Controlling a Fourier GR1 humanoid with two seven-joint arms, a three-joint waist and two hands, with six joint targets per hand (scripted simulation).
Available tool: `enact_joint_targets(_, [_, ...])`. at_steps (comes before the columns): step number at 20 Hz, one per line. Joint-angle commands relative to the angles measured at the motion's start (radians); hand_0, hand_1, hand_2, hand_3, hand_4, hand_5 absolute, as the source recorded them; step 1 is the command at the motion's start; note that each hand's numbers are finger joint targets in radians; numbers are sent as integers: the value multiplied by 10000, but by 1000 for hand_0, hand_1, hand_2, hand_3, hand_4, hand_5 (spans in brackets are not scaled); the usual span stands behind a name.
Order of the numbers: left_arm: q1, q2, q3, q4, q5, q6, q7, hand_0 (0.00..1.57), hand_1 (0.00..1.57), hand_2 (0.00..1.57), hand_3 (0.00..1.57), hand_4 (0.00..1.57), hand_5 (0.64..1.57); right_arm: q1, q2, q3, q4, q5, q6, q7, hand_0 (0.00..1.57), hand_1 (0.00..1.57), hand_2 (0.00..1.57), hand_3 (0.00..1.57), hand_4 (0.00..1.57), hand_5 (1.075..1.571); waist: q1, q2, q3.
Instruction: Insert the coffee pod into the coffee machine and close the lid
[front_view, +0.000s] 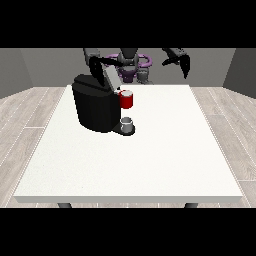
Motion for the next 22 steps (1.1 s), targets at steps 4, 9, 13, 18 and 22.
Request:
enact_joint_targets(4, [-75, -22, -215, -533, 58, 196, 424, 0, 0, 0, 0, 346, 1571, -898, -428, -2, 460, 206, 271, -508, 0, 0, 0, 0, 200, 1571, 193, 666, 1])
enact_joint_targets(9, [-291, -7, -323, -503, 89, 97, 588, 0, 0, 0, 0, 363, 1571, -1773, 56, 668, 287, 876, -386, 272, 0, 0, 0, 0, 40, 1571, 576, 467, -3])
enact_joint_targets(13, [82, -151, -527, -456, -135, 249, 337, 0, 0, 0, 0, 362, 1571, -1932, -24, 713, 166, 844, -151, 345, 0, 0, 0, 0, 0, 1571, 654, 581, -4])
enact_joint_targets(18, [-557, -111, -495, -243, -219, 391, 320, 0, 0, 0, 0, 327, 1571, -2187, 391, 1192, -228, 1208, -363, 308, 0, 0, 0, 0, 0, 1571, 636, 931, -4])
enact_joint_targets(22, [-721, -197, -799, -507, -112, 72, 420, 0, 0, 0, 0, 365, 1571, -2817, -56, 1110, -249, 1638, -760, 987, 0, 0, 0, 0, 82, 1571, 1535, 1004, -4])
